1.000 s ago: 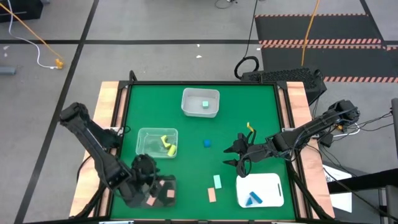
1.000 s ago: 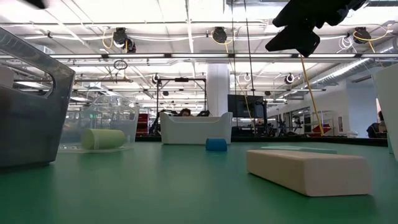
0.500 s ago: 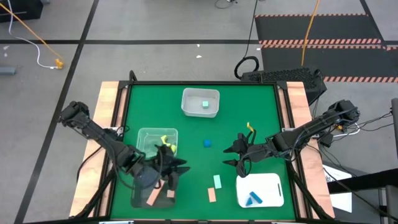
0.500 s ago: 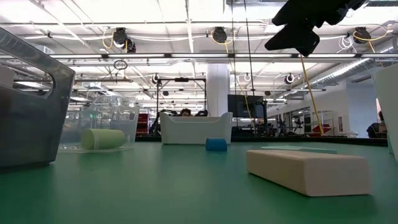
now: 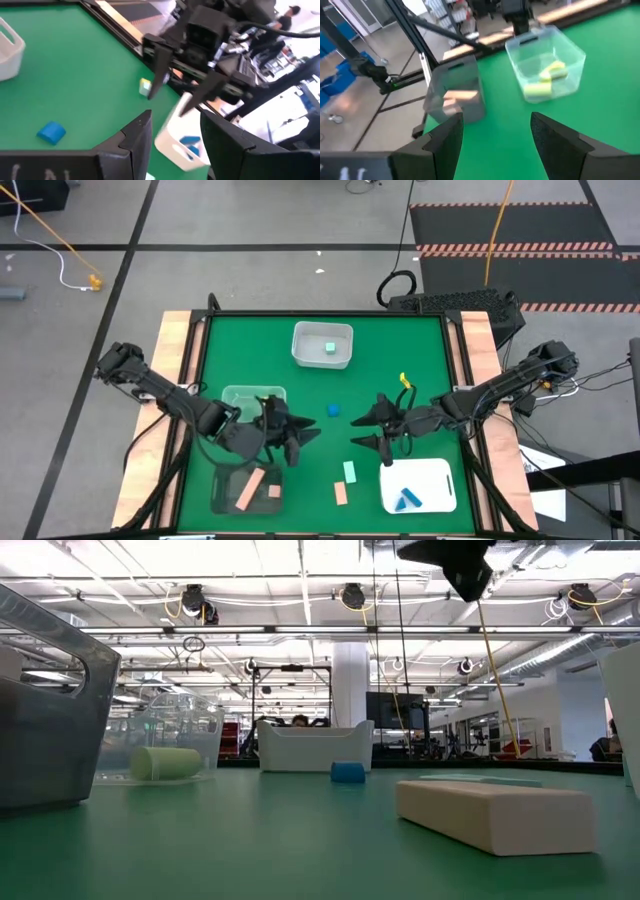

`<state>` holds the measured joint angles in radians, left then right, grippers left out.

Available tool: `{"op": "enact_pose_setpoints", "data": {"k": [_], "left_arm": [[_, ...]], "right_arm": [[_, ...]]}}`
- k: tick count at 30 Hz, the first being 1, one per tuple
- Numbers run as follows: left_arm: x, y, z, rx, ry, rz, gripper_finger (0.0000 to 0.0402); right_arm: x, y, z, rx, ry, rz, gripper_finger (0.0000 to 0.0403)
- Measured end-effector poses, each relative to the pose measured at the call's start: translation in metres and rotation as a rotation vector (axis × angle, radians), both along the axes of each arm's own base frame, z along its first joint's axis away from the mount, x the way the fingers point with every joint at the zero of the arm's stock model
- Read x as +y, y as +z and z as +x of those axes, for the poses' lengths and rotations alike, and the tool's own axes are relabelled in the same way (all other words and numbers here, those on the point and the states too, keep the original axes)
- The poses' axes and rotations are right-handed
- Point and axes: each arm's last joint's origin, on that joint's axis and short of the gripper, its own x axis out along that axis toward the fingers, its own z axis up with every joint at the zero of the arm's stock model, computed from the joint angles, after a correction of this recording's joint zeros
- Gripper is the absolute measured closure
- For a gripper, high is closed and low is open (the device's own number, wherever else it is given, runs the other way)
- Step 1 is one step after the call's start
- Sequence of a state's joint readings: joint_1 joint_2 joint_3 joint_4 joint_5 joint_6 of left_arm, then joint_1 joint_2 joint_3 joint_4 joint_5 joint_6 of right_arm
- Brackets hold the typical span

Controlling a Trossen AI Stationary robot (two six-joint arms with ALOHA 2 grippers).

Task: Sort & place blocks by color
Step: Put the right light blue square block into the top white bin

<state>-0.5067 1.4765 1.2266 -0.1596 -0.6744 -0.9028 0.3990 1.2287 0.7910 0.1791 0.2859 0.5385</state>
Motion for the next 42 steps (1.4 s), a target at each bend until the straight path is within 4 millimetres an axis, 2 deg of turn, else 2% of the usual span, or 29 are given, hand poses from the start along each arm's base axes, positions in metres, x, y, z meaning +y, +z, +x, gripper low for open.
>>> {"op": "enact_pose_setpoints", "data": {"k": [3,13,22,26,29,36,42], "left_arm": [[0.005,0.000,0.002,-0.003,0.030,0.006,0.0236],[0.020,0.000,0.009,0.011,0.063,0.058,0.0236],[0.032,-0.001,0.013,0.055,0.039,0.163,0.0236],[0.040,-0.002,0.017,0.079,-0.002,0.213,0.0236],[0.046,-0.004,0.019,0.107,-0.052,0.216,0.0236],[0.064,-0.007,0.025,0.144,-0.133,0.166,0.0236],[0.078,-0.007,0.029,0.149,-0.167,0.129,0.0236]], "right_arm": [[-0.002,0.004,0.002,-0.042,0.003,-0.031,0.0181],[-0.001,0.024,0.006,-0.227,-0.040,0.172,0.0181],[-0.023,0.022,0.012,-0.232,-0.193,0.090,0.0181],[-0.040,0.013,0.009,-0.104,-0.260,0.059,0.0181],[-0.056,0.001,-0.001,0.070,-0.360,0.115,0.0181],[-0.086,-0.020,-0.044,0.492,-0.538,0.197,0.0181],[-0.091,-0.034,-0.086,0.932,-0.606,0.331,0.0181]]}}
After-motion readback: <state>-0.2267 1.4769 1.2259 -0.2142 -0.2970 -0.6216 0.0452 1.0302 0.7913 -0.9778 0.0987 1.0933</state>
